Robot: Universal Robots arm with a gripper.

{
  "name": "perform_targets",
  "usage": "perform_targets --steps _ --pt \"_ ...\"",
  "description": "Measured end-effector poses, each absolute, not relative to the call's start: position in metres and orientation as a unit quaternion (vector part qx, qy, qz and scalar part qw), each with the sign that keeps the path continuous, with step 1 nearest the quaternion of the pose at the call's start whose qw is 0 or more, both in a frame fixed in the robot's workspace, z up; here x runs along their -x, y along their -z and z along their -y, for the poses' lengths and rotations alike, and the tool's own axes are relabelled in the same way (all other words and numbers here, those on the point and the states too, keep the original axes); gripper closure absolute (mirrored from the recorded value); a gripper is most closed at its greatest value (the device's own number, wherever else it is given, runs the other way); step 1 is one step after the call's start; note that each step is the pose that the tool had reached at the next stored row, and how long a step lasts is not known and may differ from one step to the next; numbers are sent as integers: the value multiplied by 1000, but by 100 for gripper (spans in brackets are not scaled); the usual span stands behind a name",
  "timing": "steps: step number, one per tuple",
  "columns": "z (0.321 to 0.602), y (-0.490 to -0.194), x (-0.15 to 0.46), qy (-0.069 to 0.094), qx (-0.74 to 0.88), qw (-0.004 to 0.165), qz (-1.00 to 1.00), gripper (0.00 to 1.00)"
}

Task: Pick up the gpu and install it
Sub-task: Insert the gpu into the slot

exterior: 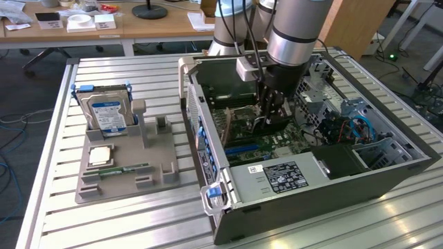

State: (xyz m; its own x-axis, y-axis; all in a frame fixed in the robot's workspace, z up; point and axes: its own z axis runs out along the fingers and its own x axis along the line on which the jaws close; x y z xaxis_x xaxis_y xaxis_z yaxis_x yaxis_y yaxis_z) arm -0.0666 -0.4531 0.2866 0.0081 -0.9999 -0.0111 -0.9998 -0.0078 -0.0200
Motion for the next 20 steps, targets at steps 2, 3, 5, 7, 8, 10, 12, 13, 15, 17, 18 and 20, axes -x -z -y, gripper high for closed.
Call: perform_targets --steps 2,3,5,7,8,10,12,13,15,17,18,20 --pt "453 -286 68 3 710 11 -704 74" --pt "453 -285 69 3 710 11 -704 74" --pt "453 -284 71 3 710 11 -704 74" --pt "453 -283 73 3 710 11 -704 74" --pt "453 -282 74 3 710 12 -704 74" --pt "453 -281 76 4 710 12 -704 74" --pt "453 -279 77 4 710 12 -704 74" --pt "454 -278 78 4 710 12 -704 74" --pt "454 -276 80 5 710 13 -704 74" --pt "454 -274 82 6 710 14 -704 74" --pt "454 -274 82 6 710 14 -704 74" --pt "454 -274 82 6 710 14 -704 74"
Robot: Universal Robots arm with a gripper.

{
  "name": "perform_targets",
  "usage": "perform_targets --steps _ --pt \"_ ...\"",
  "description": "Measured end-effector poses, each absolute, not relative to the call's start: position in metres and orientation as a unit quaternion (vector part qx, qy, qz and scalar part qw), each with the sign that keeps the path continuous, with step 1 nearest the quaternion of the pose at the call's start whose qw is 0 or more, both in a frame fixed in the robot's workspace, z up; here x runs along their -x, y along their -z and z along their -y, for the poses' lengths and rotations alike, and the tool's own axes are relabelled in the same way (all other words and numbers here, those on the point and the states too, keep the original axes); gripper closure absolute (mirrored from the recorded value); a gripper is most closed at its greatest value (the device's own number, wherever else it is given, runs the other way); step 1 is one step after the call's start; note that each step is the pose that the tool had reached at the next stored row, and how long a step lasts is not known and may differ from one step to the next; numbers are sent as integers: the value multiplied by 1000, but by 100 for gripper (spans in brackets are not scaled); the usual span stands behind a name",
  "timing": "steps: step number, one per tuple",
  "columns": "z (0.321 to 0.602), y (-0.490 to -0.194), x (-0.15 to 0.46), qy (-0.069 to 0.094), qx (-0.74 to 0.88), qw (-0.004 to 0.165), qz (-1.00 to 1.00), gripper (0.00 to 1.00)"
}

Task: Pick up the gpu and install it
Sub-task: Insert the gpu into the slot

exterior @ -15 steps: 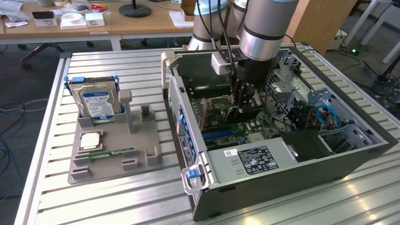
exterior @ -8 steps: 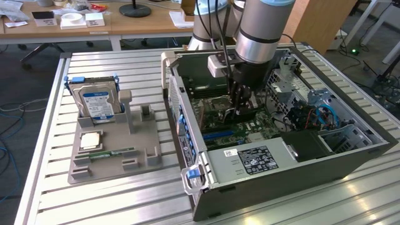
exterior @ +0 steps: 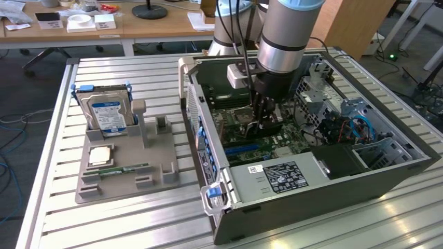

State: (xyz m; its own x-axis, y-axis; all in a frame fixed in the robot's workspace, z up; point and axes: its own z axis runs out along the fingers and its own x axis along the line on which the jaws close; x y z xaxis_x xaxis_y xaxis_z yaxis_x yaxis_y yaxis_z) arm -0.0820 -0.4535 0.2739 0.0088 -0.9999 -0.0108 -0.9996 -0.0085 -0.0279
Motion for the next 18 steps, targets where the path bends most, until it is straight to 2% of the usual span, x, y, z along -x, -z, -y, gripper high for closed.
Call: perform_targets --steps 18 --pt "455 -271 84 6 711 14 -703 74"
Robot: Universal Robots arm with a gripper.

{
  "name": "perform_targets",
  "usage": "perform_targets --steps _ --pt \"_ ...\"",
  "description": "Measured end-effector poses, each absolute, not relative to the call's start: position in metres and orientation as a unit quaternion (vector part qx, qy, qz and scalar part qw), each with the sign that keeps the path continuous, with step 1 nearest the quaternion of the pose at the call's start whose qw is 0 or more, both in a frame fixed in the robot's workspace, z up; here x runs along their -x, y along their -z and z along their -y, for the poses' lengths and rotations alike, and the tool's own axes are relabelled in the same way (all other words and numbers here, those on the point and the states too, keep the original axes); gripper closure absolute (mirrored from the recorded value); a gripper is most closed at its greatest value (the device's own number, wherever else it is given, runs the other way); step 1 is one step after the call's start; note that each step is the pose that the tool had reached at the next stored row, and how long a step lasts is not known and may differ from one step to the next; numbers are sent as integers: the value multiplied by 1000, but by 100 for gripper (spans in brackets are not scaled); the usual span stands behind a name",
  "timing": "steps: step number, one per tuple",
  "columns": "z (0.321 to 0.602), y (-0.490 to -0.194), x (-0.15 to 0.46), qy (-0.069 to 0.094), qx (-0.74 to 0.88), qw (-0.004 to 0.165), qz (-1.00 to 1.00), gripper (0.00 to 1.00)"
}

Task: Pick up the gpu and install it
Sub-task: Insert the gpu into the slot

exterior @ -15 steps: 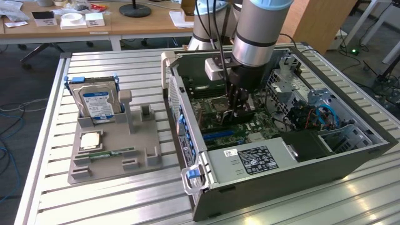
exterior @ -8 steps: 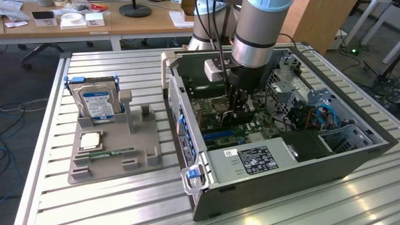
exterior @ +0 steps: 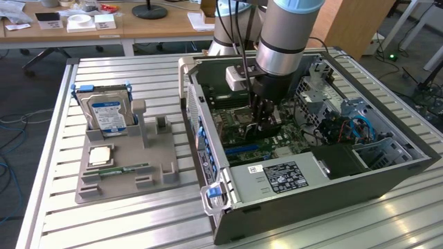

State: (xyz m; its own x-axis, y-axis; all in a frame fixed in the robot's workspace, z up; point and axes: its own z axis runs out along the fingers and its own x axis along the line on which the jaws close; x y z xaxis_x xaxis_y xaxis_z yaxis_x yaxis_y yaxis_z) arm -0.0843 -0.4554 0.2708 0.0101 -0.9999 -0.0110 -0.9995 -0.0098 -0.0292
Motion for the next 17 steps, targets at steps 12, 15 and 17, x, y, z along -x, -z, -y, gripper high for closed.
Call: perform_targets --steps 12,15,17 --pt "457 -271 84 6 711 13 -703 74" --pt "457 -271 84 6 711 12 -703 74" --pt "457 -271 84 6 711 12 -703 74"
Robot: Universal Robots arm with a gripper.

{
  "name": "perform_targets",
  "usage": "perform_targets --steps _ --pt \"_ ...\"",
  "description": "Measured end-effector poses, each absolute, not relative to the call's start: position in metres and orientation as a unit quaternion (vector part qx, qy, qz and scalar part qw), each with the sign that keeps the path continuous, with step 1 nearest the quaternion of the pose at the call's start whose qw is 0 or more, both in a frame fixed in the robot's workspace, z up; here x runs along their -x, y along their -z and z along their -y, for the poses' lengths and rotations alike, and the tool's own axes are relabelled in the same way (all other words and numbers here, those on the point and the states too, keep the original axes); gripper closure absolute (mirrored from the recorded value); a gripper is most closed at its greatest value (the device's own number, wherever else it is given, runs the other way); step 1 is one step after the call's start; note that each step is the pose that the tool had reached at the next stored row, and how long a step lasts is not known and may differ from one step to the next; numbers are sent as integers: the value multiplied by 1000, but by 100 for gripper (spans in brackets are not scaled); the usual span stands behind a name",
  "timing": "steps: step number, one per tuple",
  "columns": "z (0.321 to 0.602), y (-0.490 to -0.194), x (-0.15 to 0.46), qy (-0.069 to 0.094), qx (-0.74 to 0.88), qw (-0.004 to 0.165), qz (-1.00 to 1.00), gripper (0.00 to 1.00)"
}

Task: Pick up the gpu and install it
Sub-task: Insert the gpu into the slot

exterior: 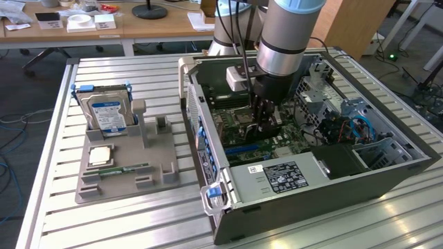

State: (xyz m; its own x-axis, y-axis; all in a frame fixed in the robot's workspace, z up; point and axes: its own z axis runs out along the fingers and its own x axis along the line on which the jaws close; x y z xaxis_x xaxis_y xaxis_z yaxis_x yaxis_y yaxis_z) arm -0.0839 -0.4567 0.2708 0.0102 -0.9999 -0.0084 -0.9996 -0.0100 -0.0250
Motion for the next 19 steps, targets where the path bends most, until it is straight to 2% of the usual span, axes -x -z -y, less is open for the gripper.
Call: perform_targets --steps 19 --pt "457 -271 85 4 711 10 -704 74"
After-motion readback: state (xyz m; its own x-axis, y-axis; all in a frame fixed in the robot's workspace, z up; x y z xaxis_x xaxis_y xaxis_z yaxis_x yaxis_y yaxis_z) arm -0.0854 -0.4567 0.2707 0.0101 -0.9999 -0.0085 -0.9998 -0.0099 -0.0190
